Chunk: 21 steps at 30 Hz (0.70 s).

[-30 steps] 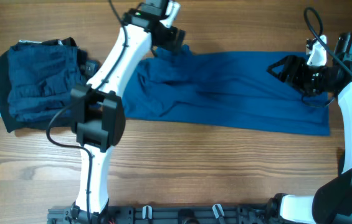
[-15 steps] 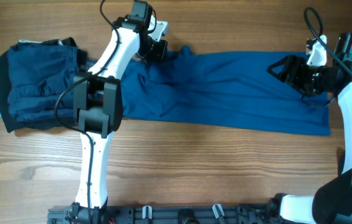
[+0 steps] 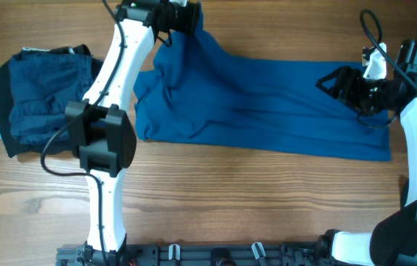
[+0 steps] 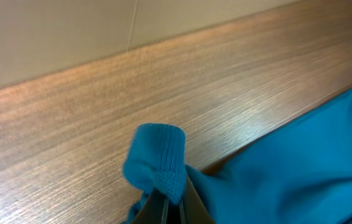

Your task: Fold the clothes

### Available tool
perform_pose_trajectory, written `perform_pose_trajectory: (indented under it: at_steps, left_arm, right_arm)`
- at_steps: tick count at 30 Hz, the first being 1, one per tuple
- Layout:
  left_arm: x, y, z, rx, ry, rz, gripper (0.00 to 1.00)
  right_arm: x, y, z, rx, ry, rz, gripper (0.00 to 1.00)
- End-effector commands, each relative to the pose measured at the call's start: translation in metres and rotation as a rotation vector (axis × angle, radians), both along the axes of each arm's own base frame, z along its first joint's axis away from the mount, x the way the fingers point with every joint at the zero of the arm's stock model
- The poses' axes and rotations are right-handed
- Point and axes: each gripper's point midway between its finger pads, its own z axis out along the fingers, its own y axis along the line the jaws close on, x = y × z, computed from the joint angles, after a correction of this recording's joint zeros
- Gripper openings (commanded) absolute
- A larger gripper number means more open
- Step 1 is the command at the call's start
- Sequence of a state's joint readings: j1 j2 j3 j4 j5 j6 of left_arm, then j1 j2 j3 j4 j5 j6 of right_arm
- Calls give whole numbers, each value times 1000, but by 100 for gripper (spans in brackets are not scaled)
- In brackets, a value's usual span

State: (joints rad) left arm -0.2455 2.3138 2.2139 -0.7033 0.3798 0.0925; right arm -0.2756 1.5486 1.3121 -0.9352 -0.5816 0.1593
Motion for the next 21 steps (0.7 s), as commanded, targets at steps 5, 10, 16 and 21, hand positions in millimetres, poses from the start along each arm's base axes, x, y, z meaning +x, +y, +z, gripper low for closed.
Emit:
perform_pose_trajectory:
  at_steps: [5,10,16,21]
  left_arm:
    - [-7,9,13,16,9,11,4]
    - [-33,16,8,45,116,13,4]
    - [-58,21,0,71,221,10,4]
    - [-59,21,1,71,223,10,4]
  right_arm:
    - [3,-1,-1,-10,2,1,75]
    - [3,-1,-1,-10,1,2,75]
    - [30,-22,4,-112,-96,-54,69]
    - [66,-79,-20,-287,-114,-198,69]
